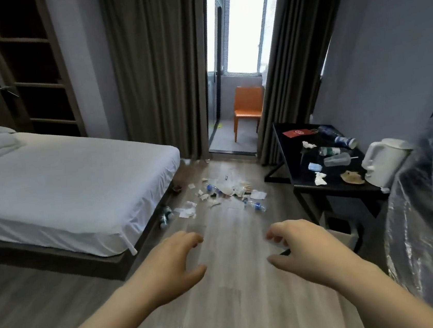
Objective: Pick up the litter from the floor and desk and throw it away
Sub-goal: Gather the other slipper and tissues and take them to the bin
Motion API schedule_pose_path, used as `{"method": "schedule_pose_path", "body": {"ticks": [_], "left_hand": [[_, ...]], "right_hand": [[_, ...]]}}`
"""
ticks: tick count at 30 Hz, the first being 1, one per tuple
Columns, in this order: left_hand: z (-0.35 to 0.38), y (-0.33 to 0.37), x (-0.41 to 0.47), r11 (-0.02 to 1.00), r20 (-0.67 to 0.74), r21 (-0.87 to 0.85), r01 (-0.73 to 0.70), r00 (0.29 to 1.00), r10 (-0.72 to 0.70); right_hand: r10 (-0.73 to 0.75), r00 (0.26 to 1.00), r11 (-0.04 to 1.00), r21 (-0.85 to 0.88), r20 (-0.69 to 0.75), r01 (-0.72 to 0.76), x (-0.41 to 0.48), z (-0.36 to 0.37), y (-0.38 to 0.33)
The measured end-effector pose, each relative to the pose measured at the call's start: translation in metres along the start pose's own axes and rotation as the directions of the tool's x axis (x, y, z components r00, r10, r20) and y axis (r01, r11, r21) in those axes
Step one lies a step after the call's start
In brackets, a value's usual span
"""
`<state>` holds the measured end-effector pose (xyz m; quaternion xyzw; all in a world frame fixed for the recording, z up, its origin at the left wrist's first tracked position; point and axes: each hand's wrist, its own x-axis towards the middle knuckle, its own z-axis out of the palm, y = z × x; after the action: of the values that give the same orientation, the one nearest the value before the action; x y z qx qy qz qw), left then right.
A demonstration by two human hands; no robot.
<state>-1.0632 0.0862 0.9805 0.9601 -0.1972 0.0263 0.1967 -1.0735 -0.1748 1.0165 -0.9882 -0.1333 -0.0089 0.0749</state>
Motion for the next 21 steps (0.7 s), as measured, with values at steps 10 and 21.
{"method": "schedule_pose_path", "body": {"ticks": [10,21], "left_hand": [[0.005,-0.078,0.172,0.998,-0.015,0.034,0.049,0.999,-0.049],[0.021,-0.147,0.342,0.996,0.055,-0.003,0.089,0.995,-0.089]], "right_hand": [[-0.017,1.0,0.998,0.061,0.012,0.016,0.189,0.023,0.063],[-0.003,0.996,0.997,0.076,0.093,-0.004,0.356,0.04,0.128]]}}
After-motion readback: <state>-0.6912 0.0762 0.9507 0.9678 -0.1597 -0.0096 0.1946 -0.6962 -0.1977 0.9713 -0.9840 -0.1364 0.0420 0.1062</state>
